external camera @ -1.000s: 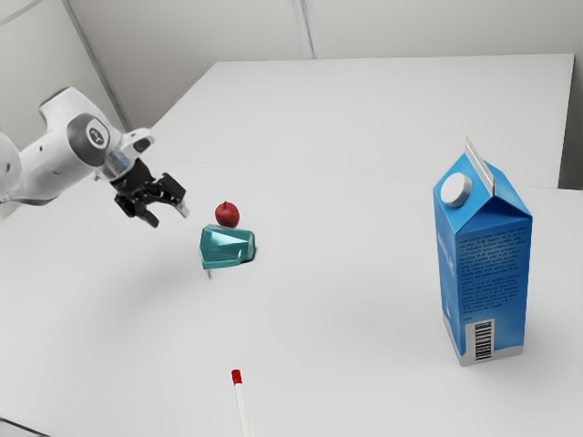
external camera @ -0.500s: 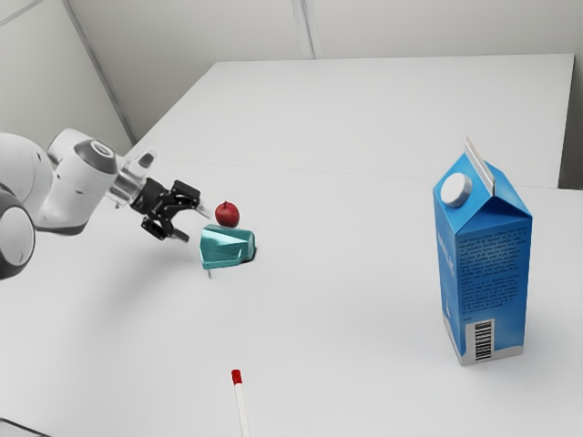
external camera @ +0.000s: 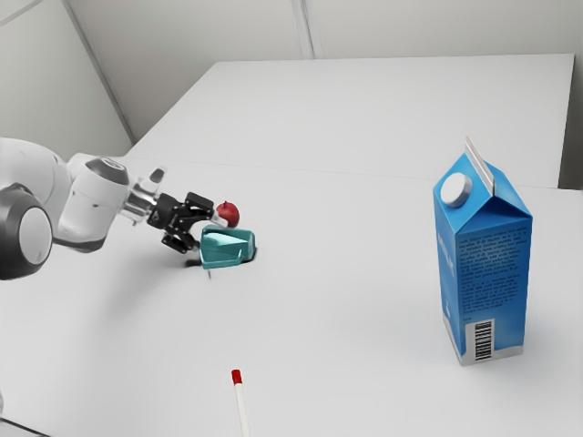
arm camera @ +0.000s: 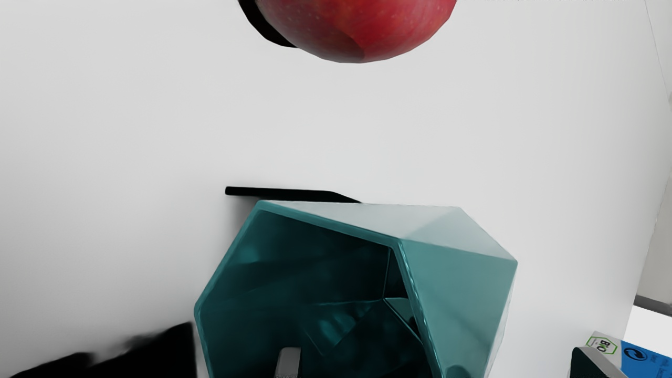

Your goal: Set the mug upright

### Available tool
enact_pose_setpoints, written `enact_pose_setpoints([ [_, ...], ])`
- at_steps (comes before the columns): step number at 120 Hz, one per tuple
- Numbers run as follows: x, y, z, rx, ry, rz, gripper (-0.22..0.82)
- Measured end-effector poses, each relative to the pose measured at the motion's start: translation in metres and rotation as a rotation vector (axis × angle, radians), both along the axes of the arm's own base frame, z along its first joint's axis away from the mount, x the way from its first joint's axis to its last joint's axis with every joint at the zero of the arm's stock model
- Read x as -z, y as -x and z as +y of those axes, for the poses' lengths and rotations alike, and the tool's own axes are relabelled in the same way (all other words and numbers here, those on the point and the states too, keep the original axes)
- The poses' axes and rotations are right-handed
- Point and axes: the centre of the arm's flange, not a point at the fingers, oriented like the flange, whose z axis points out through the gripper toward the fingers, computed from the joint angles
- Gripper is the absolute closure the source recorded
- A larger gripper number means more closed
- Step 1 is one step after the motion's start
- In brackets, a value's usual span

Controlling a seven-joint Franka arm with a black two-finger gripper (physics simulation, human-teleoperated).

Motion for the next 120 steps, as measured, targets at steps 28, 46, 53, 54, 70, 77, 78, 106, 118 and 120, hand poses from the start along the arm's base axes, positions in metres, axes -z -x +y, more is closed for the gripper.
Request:
enact_pose_setpoints([
  [28, -0.002, 0.005, 0.01, -0.002, 0.027, -0.037, 0.43],
  [46, -0.003, 0.006, 0.01, 0.004, 0.048, -0.057, 0.58],
  [53, -0.002, 0.006, 0.009, 0.004, 0.061, -0.064, 0.61],
  [54, -0.002, 0.007, 0.009, 0.003, 0.063, -0.065, 0.61],
  [70, -0.003, 0.006, 0.005, 0.003, 0.085, -0.085, 0.68],
  [77, -0.004, 0.006, 0.003, 0.007, 0.09, -0.095, 0.7],
  [78, -0.004, 0.005, 0.003, 0.008, 0.09, -0.096, 0.71],
  [106, -0.013, 0.003, -0.006, 0.033, 0.094, -0.131, 0.76],
  [118, -0.02, 0.002, -0.007, 0.044, 0.088, -0.147, 0.77],
  [120, -0.022, 0.002, -0.006, 0.046, 0.086, -0.152, 0.77],
])
